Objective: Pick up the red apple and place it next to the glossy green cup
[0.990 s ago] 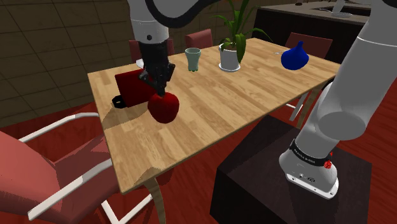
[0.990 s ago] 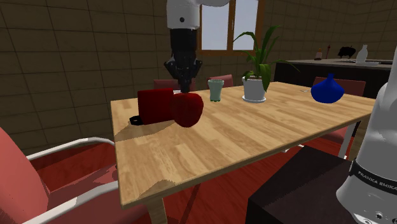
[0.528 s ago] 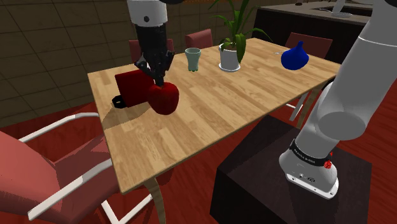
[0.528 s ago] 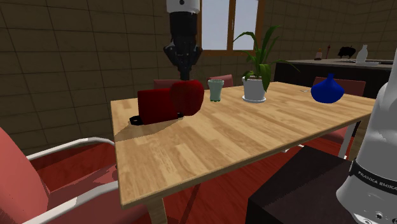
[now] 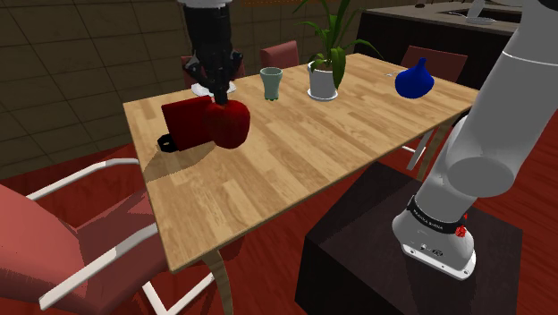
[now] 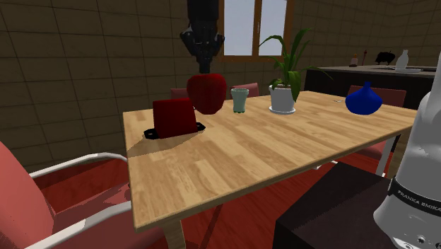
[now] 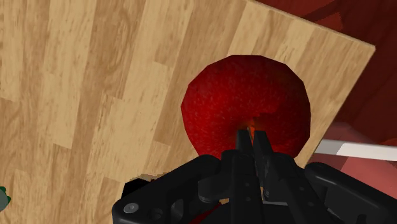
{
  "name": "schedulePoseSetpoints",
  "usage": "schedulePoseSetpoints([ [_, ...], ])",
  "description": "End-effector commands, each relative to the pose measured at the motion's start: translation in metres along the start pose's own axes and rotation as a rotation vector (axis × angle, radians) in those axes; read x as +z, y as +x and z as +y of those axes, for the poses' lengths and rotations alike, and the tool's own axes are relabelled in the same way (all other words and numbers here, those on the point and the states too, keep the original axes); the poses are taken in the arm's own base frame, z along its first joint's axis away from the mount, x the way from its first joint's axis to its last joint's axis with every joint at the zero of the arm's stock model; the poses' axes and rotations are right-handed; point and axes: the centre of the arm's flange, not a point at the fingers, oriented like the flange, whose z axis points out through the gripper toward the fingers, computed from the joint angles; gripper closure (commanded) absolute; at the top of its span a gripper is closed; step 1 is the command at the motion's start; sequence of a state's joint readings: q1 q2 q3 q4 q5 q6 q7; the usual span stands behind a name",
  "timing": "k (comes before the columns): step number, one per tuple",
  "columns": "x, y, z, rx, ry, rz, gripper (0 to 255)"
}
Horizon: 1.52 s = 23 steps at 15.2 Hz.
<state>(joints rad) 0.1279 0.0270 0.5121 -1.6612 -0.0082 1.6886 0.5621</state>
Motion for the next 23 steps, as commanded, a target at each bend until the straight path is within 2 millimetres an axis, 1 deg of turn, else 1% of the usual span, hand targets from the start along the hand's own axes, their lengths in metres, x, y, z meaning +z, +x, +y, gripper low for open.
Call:
schedulePoseSetpoints([
  [1, -0.010, 0.001, 0.000, 0.000, 0.000, 0.000, 255],
  [4, -0.026, 0.001, 0.000, 0.000, 0.000, 0.000, 255],
  [5, -0.027, 0.001, 0.000, 0.000, 0.000, 0.000, 255],
  [23, -0.029, 0.074, 0.226, 0.000, 0.000, 0.000, 255],
])
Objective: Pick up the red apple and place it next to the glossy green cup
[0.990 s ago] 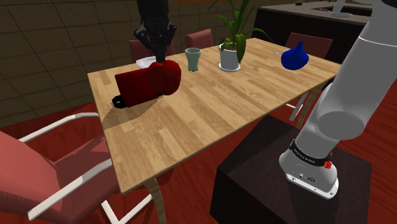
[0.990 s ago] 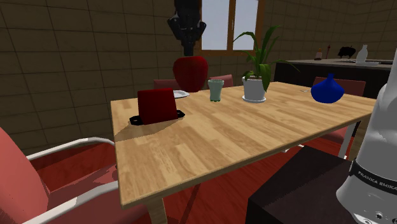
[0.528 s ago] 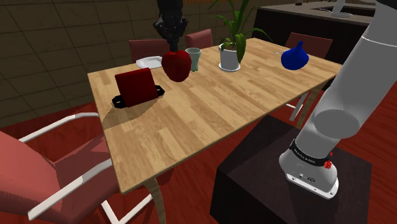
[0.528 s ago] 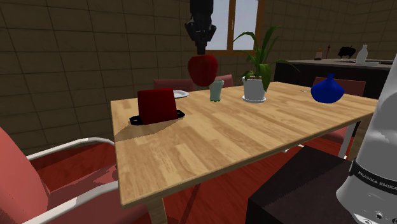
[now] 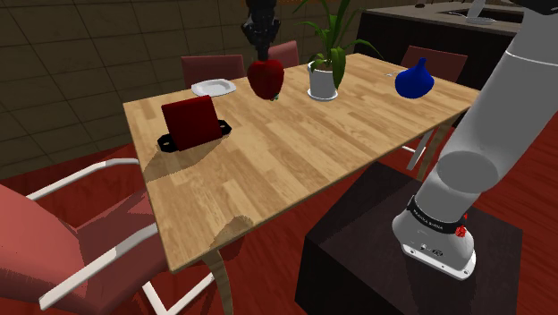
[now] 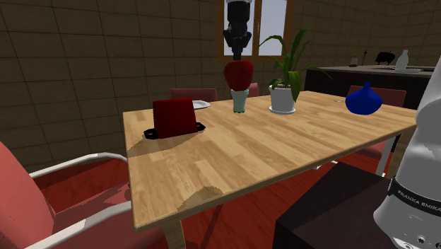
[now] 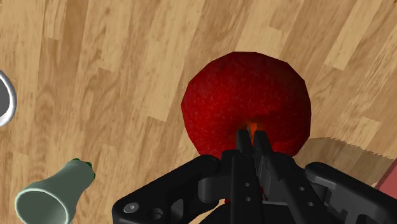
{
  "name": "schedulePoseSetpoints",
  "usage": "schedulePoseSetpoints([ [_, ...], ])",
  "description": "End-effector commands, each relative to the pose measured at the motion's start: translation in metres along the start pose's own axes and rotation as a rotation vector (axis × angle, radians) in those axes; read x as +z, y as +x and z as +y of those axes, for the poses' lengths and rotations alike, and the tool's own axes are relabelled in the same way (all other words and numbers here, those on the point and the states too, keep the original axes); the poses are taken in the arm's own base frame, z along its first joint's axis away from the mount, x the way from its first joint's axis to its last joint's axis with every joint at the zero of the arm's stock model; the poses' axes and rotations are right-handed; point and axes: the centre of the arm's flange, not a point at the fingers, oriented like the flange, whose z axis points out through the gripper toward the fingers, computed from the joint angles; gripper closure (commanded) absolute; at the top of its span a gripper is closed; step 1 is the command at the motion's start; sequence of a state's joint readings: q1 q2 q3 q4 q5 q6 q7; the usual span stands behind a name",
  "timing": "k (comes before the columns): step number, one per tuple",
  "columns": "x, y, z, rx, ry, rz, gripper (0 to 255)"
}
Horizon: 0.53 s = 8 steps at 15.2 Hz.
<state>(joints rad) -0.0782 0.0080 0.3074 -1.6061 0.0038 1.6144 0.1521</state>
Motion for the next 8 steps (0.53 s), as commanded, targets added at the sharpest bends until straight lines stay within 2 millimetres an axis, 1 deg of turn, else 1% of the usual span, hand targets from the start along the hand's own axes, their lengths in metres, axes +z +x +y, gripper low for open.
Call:
schedulePoseSetpoints([
  [1, 0.001, 0.009, 0.023, -0.002, 0.000, 0.001, 255],
  [8, 0.001, 0.037, 0.110, -0.002, 0.000, 0.001, 255],
])
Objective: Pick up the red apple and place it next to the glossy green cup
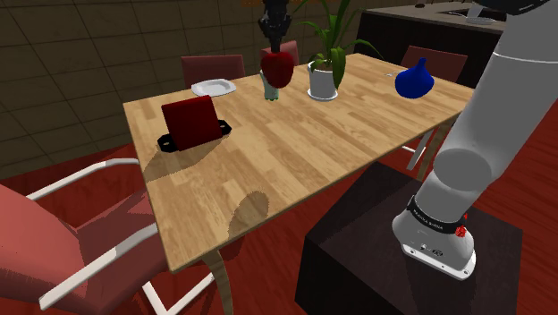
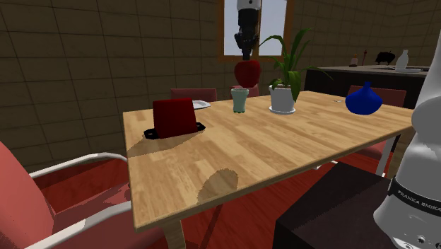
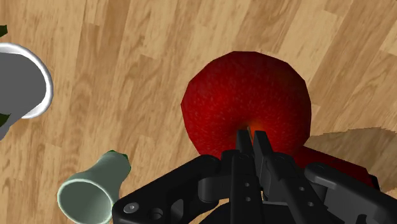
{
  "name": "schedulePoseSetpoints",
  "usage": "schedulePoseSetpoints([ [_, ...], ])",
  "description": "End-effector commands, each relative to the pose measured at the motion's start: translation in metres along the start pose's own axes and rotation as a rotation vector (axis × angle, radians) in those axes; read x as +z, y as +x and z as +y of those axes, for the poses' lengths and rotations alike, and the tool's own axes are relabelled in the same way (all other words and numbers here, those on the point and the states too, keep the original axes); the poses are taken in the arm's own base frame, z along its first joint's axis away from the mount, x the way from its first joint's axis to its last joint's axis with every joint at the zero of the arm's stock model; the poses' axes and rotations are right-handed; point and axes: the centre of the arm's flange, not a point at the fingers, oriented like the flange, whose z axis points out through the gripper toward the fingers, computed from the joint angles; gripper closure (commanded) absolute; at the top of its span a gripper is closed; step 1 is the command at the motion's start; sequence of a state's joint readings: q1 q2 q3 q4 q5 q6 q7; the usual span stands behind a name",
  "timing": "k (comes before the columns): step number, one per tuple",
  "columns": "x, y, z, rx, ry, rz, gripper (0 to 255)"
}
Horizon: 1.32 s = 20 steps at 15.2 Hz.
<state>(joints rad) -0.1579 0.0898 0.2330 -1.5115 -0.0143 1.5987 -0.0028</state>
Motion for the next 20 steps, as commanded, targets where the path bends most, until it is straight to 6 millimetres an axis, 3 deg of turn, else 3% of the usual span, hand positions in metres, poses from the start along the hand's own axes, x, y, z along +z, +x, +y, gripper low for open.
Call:
schedulePoseSetpoints([
  [1, -0.001, 0.011, 0.029, -0.001, 0.000, 0.001, 255],
  [12, -0.002, 0.056, 0.165, -0.001, 0.000, 0.001, 255],
  [20, 0.040, 0.056, 0.166, -0.001, 0.000, 0.001, 255],
])
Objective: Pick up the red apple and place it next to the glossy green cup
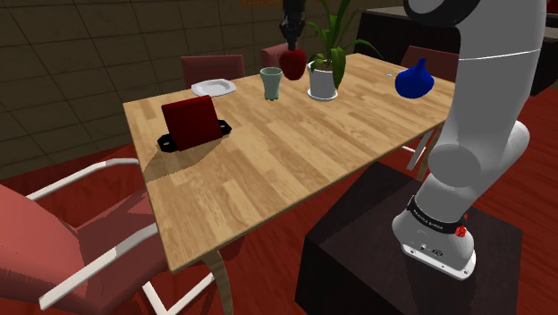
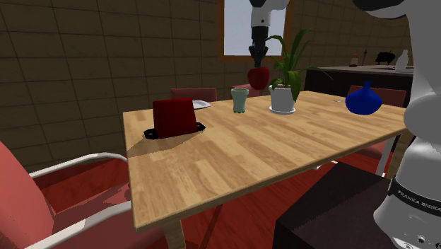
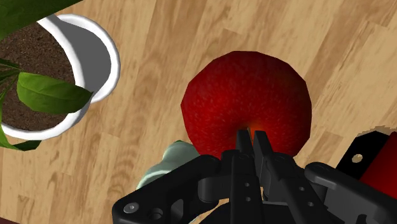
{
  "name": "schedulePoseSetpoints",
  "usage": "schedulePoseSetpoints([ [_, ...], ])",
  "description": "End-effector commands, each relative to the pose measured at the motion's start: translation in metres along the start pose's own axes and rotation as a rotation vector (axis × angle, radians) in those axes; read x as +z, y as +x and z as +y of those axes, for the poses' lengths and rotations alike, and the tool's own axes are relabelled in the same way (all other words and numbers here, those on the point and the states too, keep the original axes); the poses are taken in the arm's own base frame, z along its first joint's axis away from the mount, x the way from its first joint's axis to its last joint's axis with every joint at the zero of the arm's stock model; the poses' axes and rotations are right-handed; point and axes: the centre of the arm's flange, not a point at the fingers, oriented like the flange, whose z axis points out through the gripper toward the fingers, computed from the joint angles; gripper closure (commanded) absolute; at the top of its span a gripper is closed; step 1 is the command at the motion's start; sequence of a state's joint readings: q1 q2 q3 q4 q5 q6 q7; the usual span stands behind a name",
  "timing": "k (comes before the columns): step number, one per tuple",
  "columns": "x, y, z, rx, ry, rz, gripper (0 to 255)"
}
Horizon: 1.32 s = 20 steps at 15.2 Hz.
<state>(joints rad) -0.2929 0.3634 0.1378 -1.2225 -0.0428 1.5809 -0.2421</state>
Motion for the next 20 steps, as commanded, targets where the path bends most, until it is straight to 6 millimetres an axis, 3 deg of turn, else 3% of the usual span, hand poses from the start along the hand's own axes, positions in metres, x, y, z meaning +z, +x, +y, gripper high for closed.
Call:
schedulePoseSetpoints([
  [1, 0.011, 0.001, 0.001, 0.000, 0.000, 0.001, 255],
  [20, 0.112, 0.001, 0.001, 0.000, 0.000, 0.001, 255],
])
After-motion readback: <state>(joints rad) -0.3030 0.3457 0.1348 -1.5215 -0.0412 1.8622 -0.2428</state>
